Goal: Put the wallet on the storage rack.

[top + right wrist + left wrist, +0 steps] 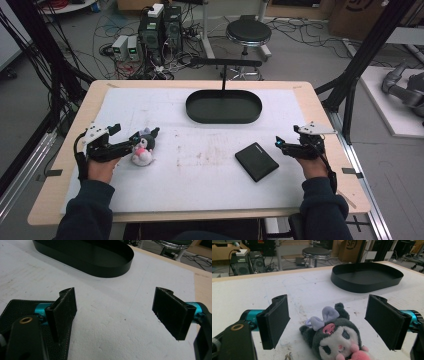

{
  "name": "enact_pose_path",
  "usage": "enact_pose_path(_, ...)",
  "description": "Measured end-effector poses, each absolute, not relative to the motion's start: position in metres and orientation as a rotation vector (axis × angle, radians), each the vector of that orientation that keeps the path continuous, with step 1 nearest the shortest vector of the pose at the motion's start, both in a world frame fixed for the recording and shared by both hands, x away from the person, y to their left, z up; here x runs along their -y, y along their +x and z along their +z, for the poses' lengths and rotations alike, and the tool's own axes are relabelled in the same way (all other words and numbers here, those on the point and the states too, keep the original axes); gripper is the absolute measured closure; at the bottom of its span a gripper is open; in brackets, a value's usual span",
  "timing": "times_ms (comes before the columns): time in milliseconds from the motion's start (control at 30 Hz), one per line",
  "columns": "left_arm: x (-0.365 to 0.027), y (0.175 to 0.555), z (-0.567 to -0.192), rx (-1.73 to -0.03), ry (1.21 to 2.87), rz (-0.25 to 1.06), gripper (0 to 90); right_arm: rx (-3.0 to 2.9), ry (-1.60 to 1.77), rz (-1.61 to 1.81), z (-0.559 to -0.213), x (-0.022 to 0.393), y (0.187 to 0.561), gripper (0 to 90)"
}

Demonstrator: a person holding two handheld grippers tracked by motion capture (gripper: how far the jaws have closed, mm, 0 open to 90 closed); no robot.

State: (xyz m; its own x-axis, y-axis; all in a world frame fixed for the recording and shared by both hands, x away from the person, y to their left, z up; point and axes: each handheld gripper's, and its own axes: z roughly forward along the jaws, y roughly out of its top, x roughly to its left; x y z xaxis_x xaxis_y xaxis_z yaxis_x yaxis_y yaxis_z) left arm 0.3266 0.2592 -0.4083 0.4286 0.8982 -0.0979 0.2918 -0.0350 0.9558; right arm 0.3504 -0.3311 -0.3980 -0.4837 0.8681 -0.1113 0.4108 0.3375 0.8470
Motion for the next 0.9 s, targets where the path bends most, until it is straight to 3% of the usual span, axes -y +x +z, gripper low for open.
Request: enact_pose_path(900, -0.249, 0.331, -0.416, -1.16, 1.639, 0.642, 21.1, -2.065, 1.11, 1.046, -0.402, 0.332, 0.343, 20.1)
